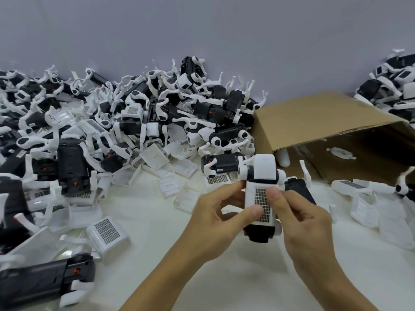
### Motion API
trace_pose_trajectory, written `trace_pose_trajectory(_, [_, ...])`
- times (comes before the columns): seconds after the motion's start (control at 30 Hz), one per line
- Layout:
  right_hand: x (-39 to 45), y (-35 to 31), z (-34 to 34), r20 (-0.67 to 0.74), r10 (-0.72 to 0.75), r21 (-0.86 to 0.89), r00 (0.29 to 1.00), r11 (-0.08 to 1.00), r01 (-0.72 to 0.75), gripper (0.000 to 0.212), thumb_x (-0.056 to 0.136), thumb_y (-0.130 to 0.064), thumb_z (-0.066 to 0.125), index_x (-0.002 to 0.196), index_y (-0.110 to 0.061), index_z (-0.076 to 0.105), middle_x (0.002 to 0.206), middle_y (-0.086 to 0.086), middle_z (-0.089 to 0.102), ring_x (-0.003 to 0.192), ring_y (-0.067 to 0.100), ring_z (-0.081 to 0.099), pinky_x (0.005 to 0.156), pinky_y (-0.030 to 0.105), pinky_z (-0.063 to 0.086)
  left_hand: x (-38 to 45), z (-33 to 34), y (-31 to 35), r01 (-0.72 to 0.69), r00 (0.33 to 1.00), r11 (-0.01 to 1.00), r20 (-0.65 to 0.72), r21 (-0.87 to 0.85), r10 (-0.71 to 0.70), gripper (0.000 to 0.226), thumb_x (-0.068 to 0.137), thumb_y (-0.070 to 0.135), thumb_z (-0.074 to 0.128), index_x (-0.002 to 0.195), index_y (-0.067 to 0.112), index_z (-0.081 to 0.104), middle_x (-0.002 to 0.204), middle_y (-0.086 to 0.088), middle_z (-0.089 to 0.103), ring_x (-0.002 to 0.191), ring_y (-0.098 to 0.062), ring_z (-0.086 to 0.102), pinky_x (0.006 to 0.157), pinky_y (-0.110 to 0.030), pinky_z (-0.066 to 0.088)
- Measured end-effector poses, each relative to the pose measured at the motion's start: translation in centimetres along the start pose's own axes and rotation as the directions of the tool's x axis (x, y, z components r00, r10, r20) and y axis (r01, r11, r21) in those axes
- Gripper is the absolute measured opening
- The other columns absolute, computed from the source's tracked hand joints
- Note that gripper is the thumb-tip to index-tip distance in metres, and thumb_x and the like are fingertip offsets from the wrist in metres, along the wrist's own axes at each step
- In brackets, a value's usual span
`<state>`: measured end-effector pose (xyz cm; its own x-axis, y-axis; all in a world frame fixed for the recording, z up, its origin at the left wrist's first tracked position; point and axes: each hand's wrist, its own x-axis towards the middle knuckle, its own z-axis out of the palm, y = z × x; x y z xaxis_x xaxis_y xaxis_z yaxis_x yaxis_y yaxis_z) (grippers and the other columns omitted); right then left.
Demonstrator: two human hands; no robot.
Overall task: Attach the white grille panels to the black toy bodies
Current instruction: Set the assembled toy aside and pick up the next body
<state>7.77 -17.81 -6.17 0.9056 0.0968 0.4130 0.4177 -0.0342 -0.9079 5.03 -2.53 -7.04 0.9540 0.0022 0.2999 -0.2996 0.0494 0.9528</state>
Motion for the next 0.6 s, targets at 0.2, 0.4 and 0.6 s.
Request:
trace_pose_trajectory(0.2, [0.1,-0.6,0.1,0.094,0.012,0.011,0.995,1.000,-0.013,0.019,0.084,-0.051,0.066,0.097,-0.043,0.076,0.097,-0.015,0.076,0.096,0.003,0.071,0.073,0.012,0.055,0.4,-0.5,-0.2,0.001,1.000,0.987,-0.021,-0.161,-0.004,0.038,0.085,0.032,0.073,0.122,0.029,0.073,0.115,-0.002,0.075,0.112,-0.021,0.069,0.093,-0.035,0.057])
trace_pose_trajectory(0.4, [-0.8,-0.7,1.4,0.107,-0.041,-0.089,0.993,0.995,0.050,0.033,0.083,-0.035,0.069,0.115,-0.042,0.068,0.108,-0.012,0.075,0.104,0.012,0.071,0.083,0.023,0.058,0.6,-1.7,-0.1,-0.034,0.992,0.988,-0.125,-0.148,0.015,0.029,0.082,0.035,0.075,0.111,0.029,0.078,0.111,-0.002,0.077,0.109,-0.024,0.070,0.094,-0.038,0.057])
trace_pose_trajectory(0.6, [0.0,-1.1,1.2,-0.050,0.043,-0.020,0.998,0.999,-0.044,0.040,0.076,-0.012,0.085,0.100,-0.033,0.061,0.101,-0.015,0.077,0.093,0.004,0.074,0.071,0.012,0.055,0.7,-1.6,-1.0,-0.046,0.972,0.993,-0.226,0.109,0.070,0.028,0.090,0.038,0.071,0.116,0.032,0.074,0.116,0.011,0.072,0.115,-0.011,0.064,0.097,-0.036,0.054])
